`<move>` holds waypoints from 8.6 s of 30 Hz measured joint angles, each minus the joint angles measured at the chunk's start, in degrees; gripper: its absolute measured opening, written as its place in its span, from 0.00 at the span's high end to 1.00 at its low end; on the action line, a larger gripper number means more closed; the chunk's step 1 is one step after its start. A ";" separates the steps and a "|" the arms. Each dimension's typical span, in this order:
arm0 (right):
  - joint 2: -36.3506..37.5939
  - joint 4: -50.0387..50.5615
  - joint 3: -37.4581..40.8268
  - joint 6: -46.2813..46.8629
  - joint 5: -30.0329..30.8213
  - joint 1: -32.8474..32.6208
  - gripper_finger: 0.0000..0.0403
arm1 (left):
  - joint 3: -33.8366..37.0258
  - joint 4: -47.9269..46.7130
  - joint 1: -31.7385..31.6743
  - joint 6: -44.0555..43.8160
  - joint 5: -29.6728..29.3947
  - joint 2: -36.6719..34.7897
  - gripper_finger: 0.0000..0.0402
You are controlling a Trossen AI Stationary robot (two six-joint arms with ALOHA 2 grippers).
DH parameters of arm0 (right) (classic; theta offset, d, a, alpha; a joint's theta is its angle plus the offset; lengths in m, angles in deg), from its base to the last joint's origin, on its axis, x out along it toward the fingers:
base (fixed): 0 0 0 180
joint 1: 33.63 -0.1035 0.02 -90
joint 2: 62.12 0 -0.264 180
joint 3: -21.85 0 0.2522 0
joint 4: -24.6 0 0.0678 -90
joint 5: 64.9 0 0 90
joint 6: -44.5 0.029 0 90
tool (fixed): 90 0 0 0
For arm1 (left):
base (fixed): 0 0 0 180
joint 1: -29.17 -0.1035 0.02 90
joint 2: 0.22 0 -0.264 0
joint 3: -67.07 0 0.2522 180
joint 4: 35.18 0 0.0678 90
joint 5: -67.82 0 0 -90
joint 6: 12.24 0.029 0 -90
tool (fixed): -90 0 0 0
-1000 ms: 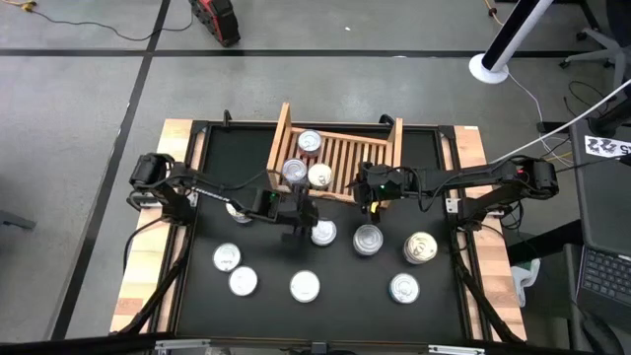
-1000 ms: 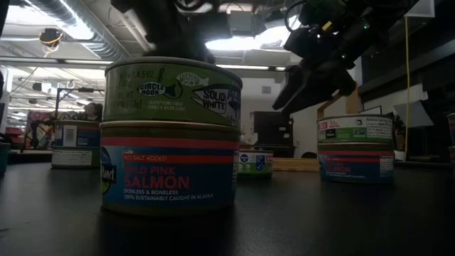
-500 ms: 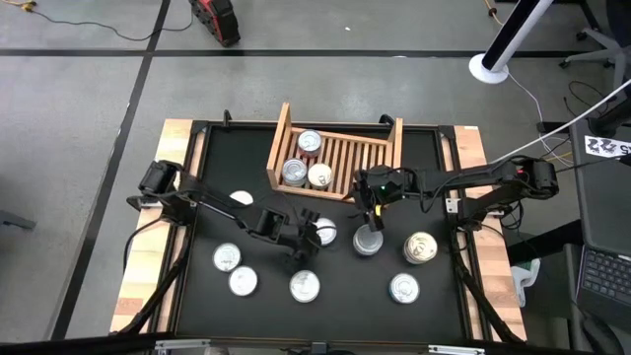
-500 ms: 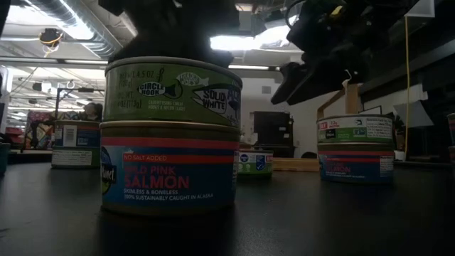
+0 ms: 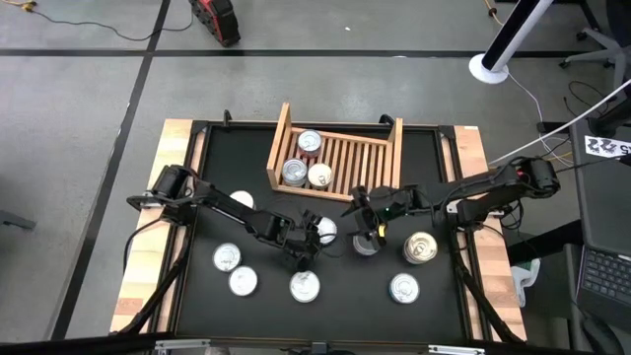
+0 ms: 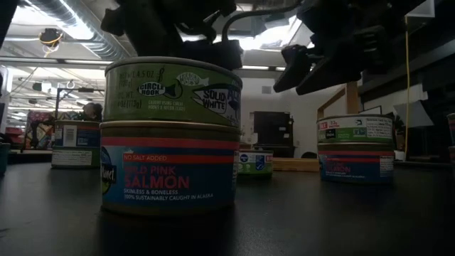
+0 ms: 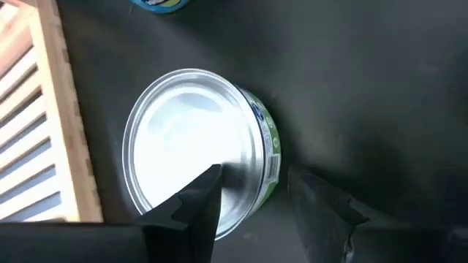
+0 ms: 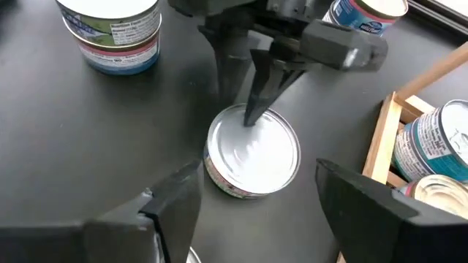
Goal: Stack canned seafood by type on shelf
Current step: Put the green tuna can on the shelf
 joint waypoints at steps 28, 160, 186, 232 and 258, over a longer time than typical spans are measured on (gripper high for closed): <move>-1.48 0.32 -0.02 0.00 5.82 -2.13 0.35 | 0.08 6.32 -1.90 -12.40 -1.58 0.68 1.00; -11.80 -12.61 0.02 2.95 22.12 -1.97 0.65 | -0.10 9.13 -10.75 -8.12 1.77 -4.96 0.41; -11.58 -13.79 -0.20 3.11 24.15 -2.04 0.59 | -0.03 9.29 -8.87 -4.87 -5.30 -4.87 0.67; 17.99 -1.30 -0.31 1.66 27.07 -1.99 0.26 | -7.16 15.06 -30.63 12.76 -2.88 -3.84 0.64; 17.90 -0.38 -0.28 1.66 26.07 -1.99 0.26 | -7.16 24.63 -35.07 16.53 1.25 4.99 0.64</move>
